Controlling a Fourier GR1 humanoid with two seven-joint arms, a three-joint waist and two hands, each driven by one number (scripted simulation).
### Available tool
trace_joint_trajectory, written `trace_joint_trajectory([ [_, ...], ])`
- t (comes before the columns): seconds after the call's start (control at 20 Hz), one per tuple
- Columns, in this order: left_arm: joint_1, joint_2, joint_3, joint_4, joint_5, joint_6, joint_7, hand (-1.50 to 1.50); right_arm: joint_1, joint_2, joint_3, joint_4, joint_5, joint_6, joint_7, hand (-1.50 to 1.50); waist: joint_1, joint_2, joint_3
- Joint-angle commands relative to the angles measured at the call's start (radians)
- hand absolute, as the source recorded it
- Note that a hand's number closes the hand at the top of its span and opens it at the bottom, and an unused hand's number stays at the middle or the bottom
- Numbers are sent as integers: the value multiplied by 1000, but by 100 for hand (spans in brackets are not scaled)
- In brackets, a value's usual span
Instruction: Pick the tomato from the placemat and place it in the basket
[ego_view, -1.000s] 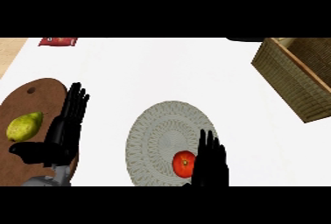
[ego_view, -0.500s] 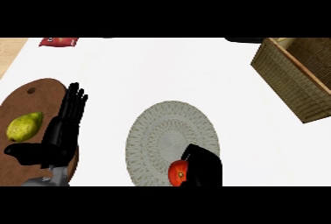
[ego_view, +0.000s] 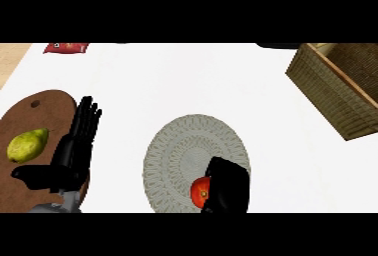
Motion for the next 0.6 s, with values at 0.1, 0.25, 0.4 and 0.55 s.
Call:
trace_joint_trajectory([
  [0.1, 3, -11, -17, -16, -8, -2, -9, 0, -232, -11, -403, 195, -26, 1, 100, 150, 34, 31, 6],
  [0.25, -33, -9, -15, -22, -6, -6, 2, 0, -322, -82, -531, 286, -14, -1, 83, 150, 55, 52, 5],
  [0.4, -62, -14, -30, -23, -2, -20, 18, 0, -471, -110, -636, 394, 18, -31, 77, 150, 86, 52, 6],
  [0.55, -54, -15, -40, -12, 0, -37, 10, 0, -608, -133, -728, 481, 47, -98, 55, 150, 109, 51, 6],
])
